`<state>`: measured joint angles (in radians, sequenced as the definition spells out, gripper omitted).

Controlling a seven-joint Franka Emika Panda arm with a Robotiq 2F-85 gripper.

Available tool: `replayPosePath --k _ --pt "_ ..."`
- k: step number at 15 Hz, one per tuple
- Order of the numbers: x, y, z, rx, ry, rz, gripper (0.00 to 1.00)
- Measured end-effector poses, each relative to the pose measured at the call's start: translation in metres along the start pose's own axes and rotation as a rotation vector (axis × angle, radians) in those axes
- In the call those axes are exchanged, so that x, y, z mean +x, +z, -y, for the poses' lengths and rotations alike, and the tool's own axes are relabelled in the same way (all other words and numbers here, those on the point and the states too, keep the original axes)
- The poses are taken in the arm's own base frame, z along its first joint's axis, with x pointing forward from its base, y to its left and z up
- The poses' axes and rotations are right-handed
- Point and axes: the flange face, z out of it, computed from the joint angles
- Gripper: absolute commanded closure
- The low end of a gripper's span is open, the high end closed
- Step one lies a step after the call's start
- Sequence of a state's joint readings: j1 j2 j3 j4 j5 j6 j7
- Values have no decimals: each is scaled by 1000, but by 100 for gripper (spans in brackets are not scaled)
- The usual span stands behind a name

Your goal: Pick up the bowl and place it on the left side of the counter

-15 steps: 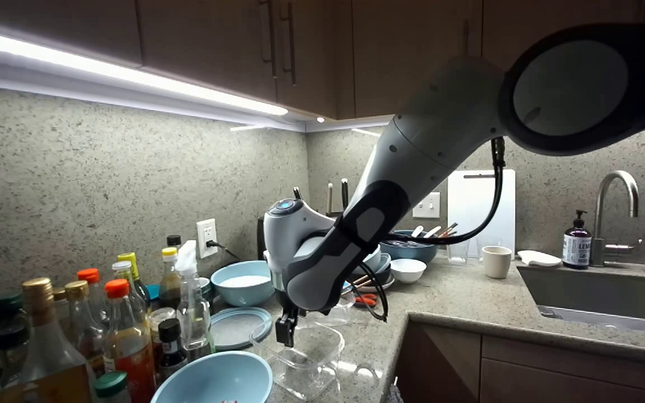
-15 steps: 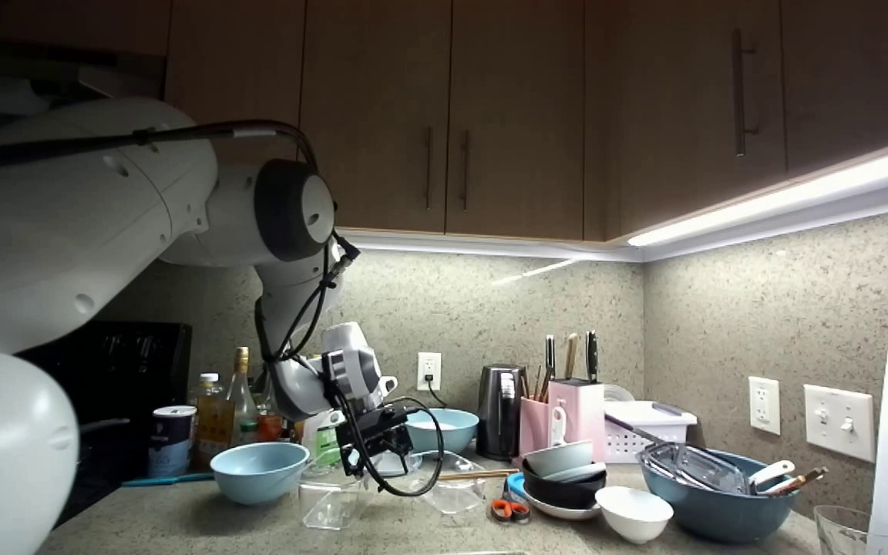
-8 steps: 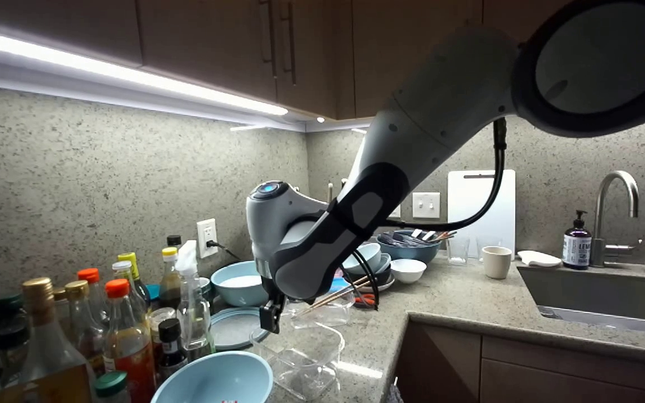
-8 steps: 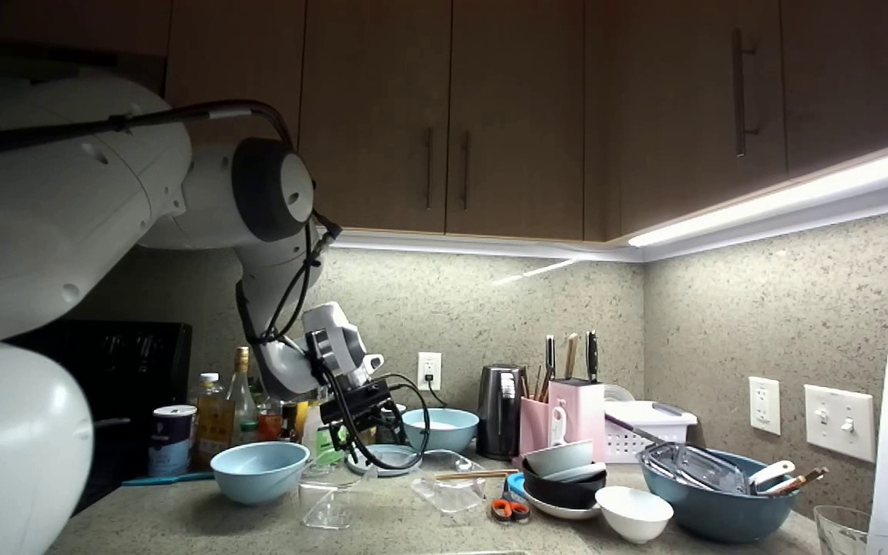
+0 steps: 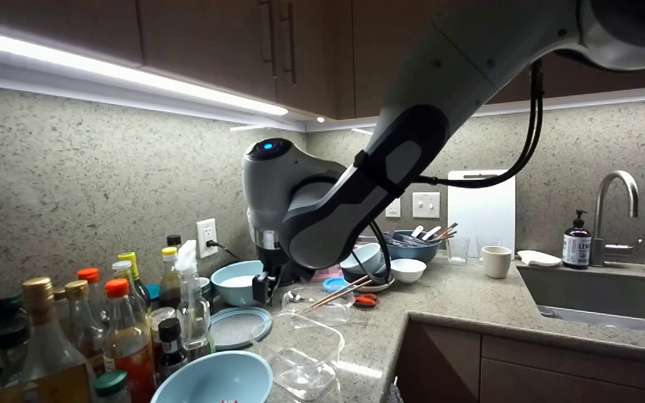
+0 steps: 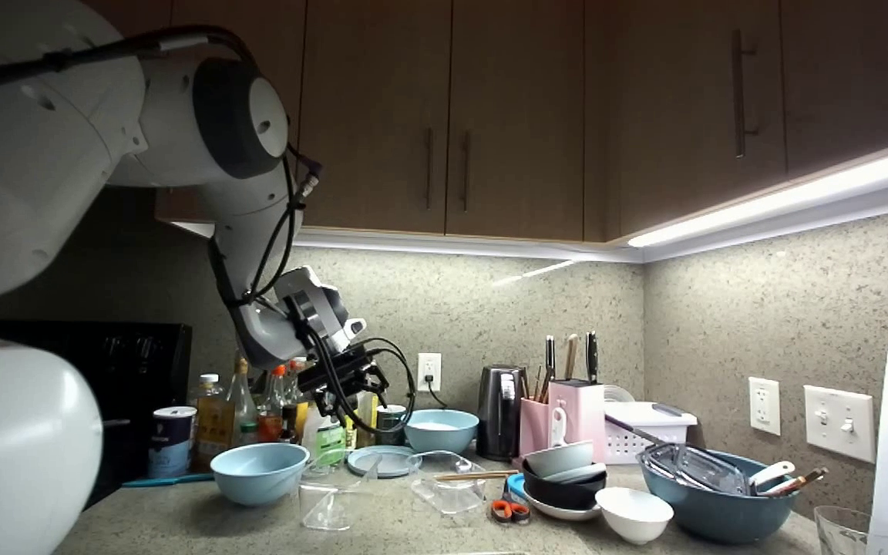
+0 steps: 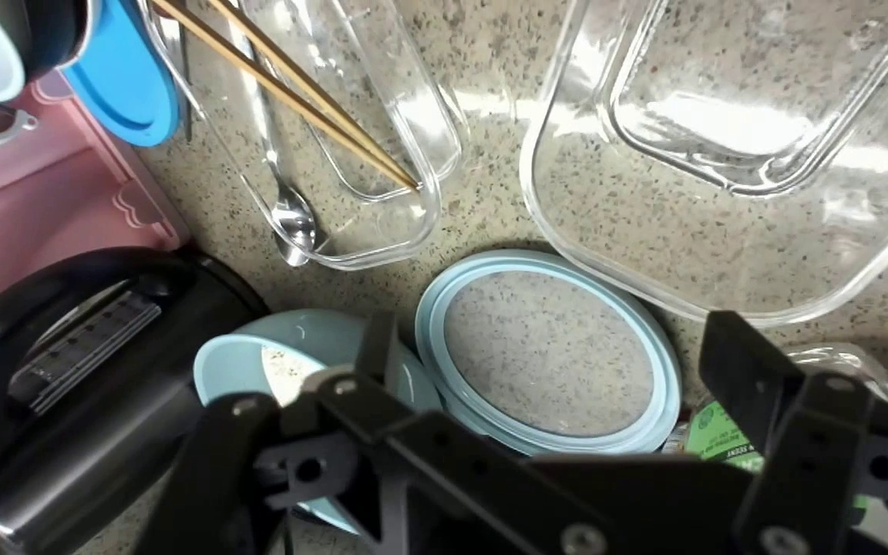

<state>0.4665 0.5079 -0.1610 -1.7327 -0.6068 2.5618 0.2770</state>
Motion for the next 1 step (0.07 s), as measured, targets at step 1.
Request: replayPosePath --k 1 --pt "-2 -3 -1 1 2 1 0"
